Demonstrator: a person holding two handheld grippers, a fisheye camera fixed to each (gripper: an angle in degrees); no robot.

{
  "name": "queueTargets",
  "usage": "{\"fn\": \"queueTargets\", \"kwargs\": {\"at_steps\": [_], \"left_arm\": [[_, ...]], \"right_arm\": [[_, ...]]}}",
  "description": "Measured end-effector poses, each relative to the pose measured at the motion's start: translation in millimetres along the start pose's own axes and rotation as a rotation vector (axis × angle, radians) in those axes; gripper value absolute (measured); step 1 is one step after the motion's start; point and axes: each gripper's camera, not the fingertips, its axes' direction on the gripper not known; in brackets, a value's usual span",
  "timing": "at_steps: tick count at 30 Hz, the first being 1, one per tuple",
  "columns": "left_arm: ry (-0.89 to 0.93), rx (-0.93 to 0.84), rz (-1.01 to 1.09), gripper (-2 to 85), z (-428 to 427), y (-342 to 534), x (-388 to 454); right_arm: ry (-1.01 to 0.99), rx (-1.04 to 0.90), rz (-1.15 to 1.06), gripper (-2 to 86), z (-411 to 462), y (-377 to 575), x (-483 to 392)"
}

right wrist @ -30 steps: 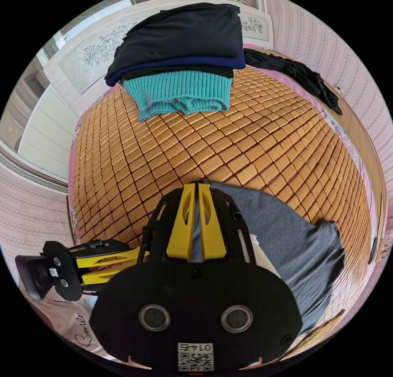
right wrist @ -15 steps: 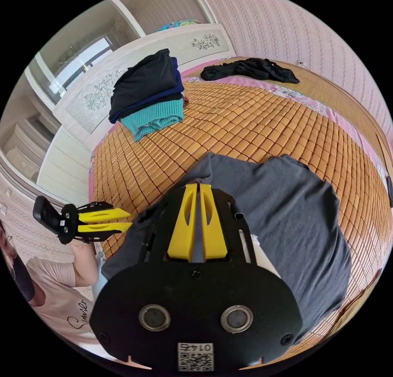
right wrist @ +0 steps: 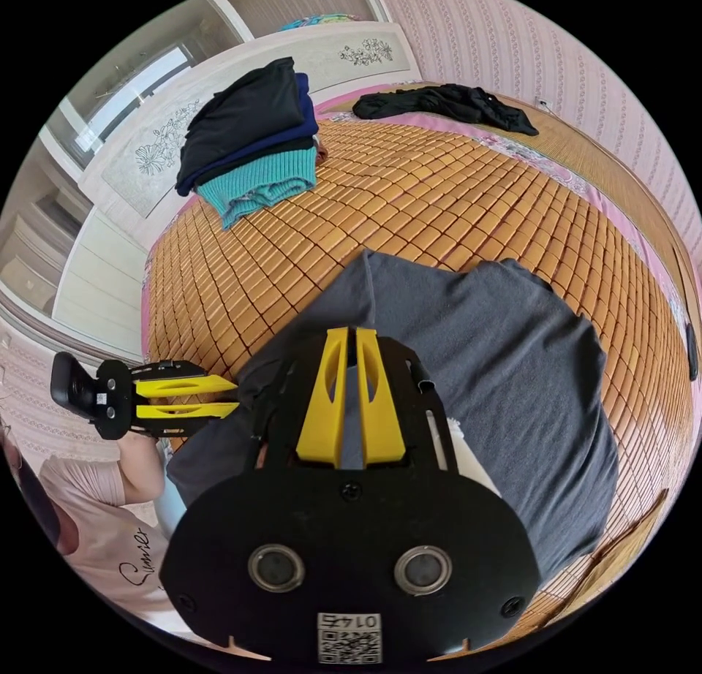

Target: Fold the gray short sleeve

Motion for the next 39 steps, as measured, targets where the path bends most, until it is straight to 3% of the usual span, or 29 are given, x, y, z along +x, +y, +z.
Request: {"fn": "queueTargets", "kwargs": {"at_steps": [5, 12, 17, 20, 24, 27, 32, 39], "left_arm": [[-0.004, 0.015, 0.004, -0.4, 2.9, -0.7, 2.5], [-0.006, -0.002, 0.009, 2.2, 12.7, -2.9, 7.2], [-0.032, 0.067, -0.013, 5.5, -18.5, 8.0, 1.7], [0.047, 0.178, 0.009, 5.2, -38.8, 9.4, 11.5], [0.094, 0.247, 0.039, 5.0, -43.4, -7.6, 48.9], [0.181, 0.259, 0.133, 5.0, -26.9, -39.3, 104.6], [0.166, 0.15, 0.309, 5.5, 22.9, -125.1, 197.9], [0.265, 0.127, 0.326, 5.7, 72.9, -224.2, 260.2]], "right_arm": [[0.021, -0.054, -0.026, -0.3, 6.2, 5.9, 2.2], [0.022, -0.04, 0.003, -0.2, 4.4, 18.1, 14.1], [-0.183, 0.157, 0.057, 0.2, -34.9, 78.0, 22.8], [-0.064, 0.218, 0.058, 1.2, -72.5, 156.5, 28.8], [0.321, 0.23, 0.262, 2.9, -122.0, 278.8, 62.6], [0.438, 0.251, 0.368, 3.9, -134.7, 339.5, 81.7], [0.329, 0.277, 0.375, 5.6, -130.2, 369.7, 104.9], [0.274, 0.208, 0.269, 8.0, -129.6, 359.7, 108.1]]}}
